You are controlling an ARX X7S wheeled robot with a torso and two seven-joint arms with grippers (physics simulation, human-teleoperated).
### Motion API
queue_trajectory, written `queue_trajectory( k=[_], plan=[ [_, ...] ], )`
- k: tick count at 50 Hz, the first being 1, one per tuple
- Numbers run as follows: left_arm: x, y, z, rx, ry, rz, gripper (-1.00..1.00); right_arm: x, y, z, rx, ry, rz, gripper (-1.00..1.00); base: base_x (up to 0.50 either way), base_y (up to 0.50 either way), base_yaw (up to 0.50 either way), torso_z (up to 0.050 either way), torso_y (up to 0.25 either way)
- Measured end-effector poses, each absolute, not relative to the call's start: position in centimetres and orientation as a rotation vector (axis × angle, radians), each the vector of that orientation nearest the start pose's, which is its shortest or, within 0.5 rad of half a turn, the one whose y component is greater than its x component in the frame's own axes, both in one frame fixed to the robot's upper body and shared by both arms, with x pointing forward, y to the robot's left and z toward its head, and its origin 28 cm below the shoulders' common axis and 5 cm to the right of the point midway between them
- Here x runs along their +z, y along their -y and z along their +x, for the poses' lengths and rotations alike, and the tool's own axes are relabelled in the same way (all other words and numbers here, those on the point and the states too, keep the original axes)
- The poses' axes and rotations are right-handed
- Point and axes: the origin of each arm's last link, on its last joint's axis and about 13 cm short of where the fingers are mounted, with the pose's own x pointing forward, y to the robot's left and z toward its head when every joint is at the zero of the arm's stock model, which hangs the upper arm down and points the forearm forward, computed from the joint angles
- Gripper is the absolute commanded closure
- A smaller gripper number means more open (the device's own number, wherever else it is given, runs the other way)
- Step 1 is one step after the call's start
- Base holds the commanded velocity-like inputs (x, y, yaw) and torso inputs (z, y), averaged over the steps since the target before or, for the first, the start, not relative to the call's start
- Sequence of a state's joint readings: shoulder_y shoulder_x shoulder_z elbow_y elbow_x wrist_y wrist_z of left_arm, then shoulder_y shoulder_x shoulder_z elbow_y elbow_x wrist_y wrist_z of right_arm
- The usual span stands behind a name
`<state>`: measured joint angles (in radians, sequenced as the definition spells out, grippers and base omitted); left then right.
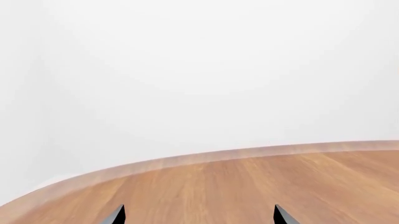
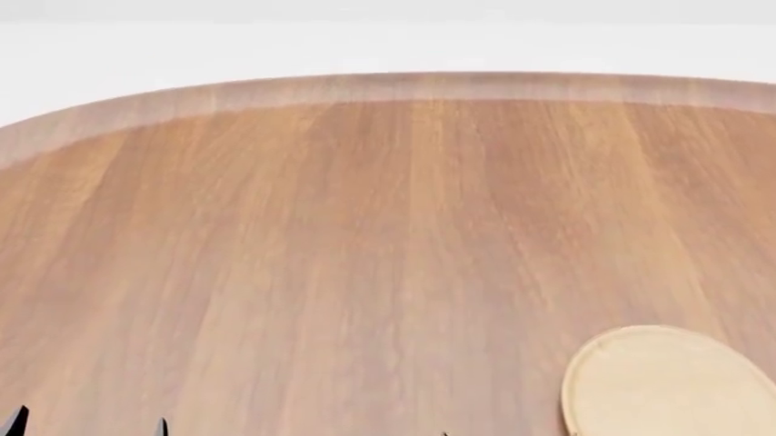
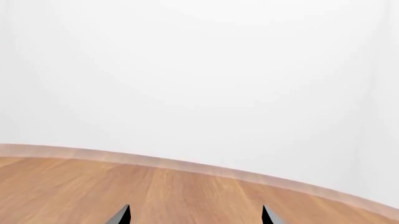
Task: Put the chocolate pudding to the left of the plate.
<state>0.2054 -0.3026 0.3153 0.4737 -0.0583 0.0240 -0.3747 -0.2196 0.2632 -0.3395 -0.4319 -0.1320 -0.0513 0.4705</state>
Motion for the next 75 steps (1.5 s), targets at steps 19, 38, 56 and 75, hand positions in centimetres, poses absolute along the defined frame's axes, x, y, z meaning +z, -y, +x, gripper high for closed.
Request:
queue_trajectory(
  k=[19,38,56,75],
  plan=[
    [6.6,-19.2,15.4,-0.038,0.239,0.073,-1.00,5.8,7.7,15.2,-0.063,0.289,-0.199,-1.00,0.17,0.00,0.00,0.000,0.000],
    [6.6,-19.3,15.4,-0.038,0.239,0.073,-1.00,5.7,7.7,15.3,-0.066,0.289,-0.203,-1.00,0.17,0.00,0.00,0.000,0.000],
    [6.5,-19.3,15.5,-0.037,0.236,0.074,-1.00,7.0,8.1,16.6,-0.125,0.345,-0.239,-1.00,0.04,0.00,0.00,0.000,0.000],
    [6.4,-19.2,15.7,-0.035,0.228,0.079,-1.00,18.6,15.2,18.1,-0.186,0.534,-0.436,-1.00,0.00,0.00,0.00,0.000,0.000]
  ],
)
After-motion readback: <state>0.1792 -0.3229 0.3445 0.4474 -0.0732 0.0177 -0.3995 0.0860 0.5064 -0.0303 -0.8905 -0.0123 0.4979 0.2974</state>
